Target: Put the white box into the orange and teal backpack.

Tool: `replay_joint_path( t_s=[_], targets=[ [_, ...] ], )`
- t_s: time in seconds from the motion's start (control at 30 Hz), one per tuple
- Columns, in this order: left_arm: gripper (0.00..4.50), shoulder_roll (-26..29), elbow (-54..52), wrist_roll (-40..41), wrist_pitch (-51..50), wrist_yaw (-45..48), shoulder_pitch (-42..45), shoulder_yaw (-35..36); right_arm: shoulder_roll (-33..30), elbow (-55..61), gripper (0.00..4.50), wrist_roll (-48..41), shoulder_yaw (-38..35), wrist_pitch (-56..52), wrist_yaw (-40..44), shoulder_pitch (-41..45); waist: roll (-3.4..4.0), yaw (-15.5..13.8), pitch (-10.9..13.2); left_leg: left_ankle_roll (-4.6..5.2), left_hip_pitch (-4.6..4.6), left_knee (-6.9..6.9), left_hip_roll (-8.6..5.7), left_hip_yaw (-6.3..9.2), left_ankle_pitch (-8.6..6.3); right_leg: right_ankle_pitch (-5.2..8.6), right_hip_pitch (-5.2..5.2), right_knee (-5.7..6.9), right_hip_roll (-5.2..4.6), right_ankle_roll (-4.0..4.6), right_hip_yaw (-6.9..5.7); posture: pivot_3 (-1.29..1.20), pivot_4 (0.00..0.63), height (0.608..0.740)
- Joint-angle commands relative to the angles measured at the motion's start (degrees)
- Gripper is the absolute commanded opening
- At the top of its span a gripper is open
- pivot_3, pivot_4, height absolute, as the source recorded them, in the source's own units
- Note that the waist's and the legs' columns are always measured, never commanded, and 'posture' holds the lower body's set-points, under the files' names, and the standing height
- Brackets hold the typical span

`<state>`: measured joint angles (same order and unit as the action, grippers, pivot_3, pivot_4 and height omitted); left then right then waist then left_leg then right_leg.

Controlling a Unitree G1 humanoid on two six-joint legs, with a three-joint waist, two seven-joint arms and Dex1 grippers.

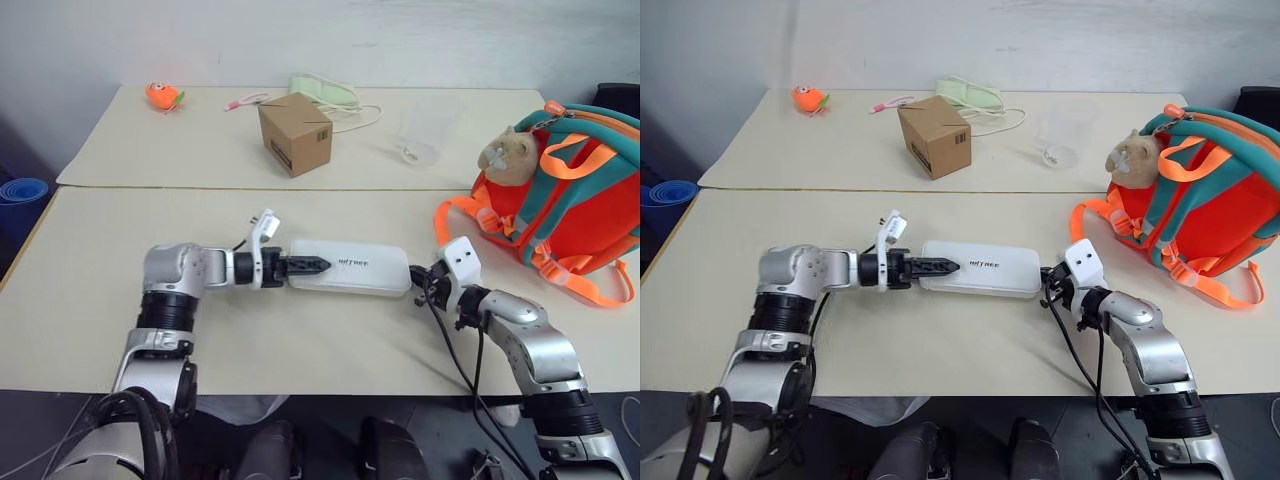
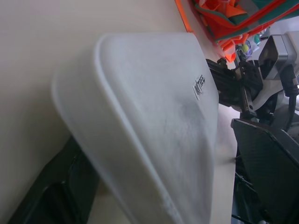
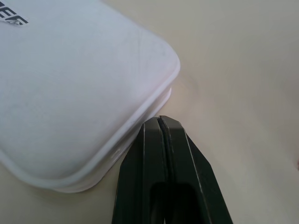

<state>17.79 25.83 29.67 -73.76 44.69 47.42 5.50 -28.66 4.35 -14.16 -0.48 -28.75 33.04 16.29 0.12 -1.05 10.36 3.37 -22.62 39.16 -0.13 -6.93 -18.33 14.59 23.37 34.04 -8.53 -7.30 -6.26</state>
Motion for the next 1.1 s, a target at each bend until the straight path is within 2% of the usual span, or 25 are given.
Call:
replay_joint_path(
  t_s=[0.03,0.07,0.13,0.2,0.27,0.37,0.4,0.47,0.57,0.73,0.83,0.93,1.1],
  targets=[
    [3.00,0.9,3.0,1.6,-1.6,0.0,1.4,2.1,-1.7,3.1,0.00,-1.9,-4.8,0.2,0.3,-3.4,0.00,0.0,0.0,0.00,-0.01,0.00,0.01,0.00,0.00,0.00,0.02,-0.01,0.01,0.00,0.00,0.00,0.150,0.740],
    [2.62,1.4,3.2,1.8,-1.8,0.3,1.6,2.5,-2.3,4.6,0.00,-2.9,-6.7,-0.3,0.5,-5.0,-0.01,-0.1,0.0,-0.01,-0.02,-0.02,0.02,0.01,0.00,0.00,0.03,-0.01,0.01,0.00,-0.02,0.00,0.150,0.740],
    [2.07,2.3,2.8,2.8,-2.5,0.7,1.4,3.4,-3.4,8.5,0.35,-6.1,-11.5,-2.1,1.1,-9.0,-0.01,-0.2,0.0,-0.01,-0.10,-0.03,0.02,0.02,0.00,0.00,0.10,-0.02,0.02,0.00,-0.04,0.00,0.150,0.740],
    [1.61,2.9,1.7,4.1,-3.6,0.4,1.0,4.8,-4.9,14.5,0.85,-10.8,-18.3,-4.8,2.5,-15.3,-0.02,-0.3,0.0,0.00,-0.15,-0.03,0.00,0.01,0.00,0.00,0.10,-0.09,0.00,0.00,-0.04,0.00,0.150,0.740],
    [1.30,2.8,0.0,6.2,-4.8,-0.5,0.4,7.5,-5.8,20.1,1.55,-16.0,-26.9,-8.0,3.7,-22.9,-0.02,-0.2,0.0,0.00,-0.13,-0.03,0.03,0.01,-0.01,0.00,0.09,-0.09,0.02,0.00,-0.04,0.00,0.150,0.740],
    [1.28,2.2,-3.6,9.6,-8.4,-2.2,-0.3,11.7,-6.0,24.7,2.58,-21.9,-39.1,-10.9,5.0,-32.5,-0.03,-0.1,0.0,-0.04,-0.06,-0.04,0.10,0.01,-0.02,0.00,0.07,-0.04,0.06,0.00,-0.02,0.00,0.150,0.740],
    [1.28,1.9,-5.3,10.5,-9.4,-2.8,-0.8,12.8,-5.9,25.0,3.04,-23.8,-43.3,-12.0,4.3,-34.1,-0.03,0.0,0.0,-0.06,-0.07,-0.07,0.12,-0.01,-0.04,0.00,0.08,-0.06,0.07,0.00,0.00,0.00,0.150,0.740],
    [1.28,1.3,-9.0,12.6,-11.8,-4.0,-1.7,15.7,-6.7,24.7,3.59,-27.6,-49.3,-14.4,1.4,-33.4,-0.04,0.2,0.0,-0.09,0.01,-0.08,0.12,-0.09,-0.08,0.00,0.07,-0.03,0.06,0.00,0.05,0.00,0.150,0.740],
    [1.28,0.8,-12.2,14.1,-13.9,-5.7,-2.3,18.5,-8.2,23.2,4.50,-29.1,-48.3,-16.6,-2.5,-28.1,-0.11,0.7,0.1,-0.25,0.08,-0.09,0.12,-0.12,-0.21,-0.01,0.08,0.00,-0.02,0.00,0.18,0.00,0.150,0.740],
    [1.28,1.2,-14.7,16.3,-15.2,-6.9,-2.0,21.2,-9.3,16.8,4.50,-27.3,-42.6,-14.9,-5.5,-18.4,-0.10,0.9,0.1,-0.33,0.15,-0.16,0.20,-0.11,-0.20,0.05,0.11,0.09,0.07,0.10,0.15,0.00,0.150,0.740],
    [1.28,3.3,-20.1,21.0,-16.5,-3.0,-3.4,21.0,-9.1,7.9,4.50,-22.4,-36.3,-11.0,-7.9,-9.0,-0.13,1.1,0.1,-0.18,0.10,-0.16,0.15,-0.16,-0.12,0.05,0.17,0.09,0.06,0.10,0.17,0.00,0.150,0.740],
    [1.28,4.2,-24.3,25.8,-17.5,-0.9,-4.1,22.3,-8.6,2.6,4.50,-21.3,-31.5,-9.6,-6.1,-3.4,-0.13,1.2,0.1,-0.16,0.06,-0.16,0.13,-0.21,-0.11,0.05,0.23,0.09,0.05,0.10,0.20,0.00,0.150,0.740],
    [1.28,5.3,-29.1,28.0,-16.2,-1.3,-7.6,20.7,-6.6,-7.8,4.50,-19.8,-26.7,-5.1,-3.7,6.1,-0.11,1.2,0.1,-0.16,0.09,-0.14,0.15,-0.23,-0.06,0.07,0.17,0.08,0.10,0.12,0.18,0.00,0.150,0.740]
  ],
)
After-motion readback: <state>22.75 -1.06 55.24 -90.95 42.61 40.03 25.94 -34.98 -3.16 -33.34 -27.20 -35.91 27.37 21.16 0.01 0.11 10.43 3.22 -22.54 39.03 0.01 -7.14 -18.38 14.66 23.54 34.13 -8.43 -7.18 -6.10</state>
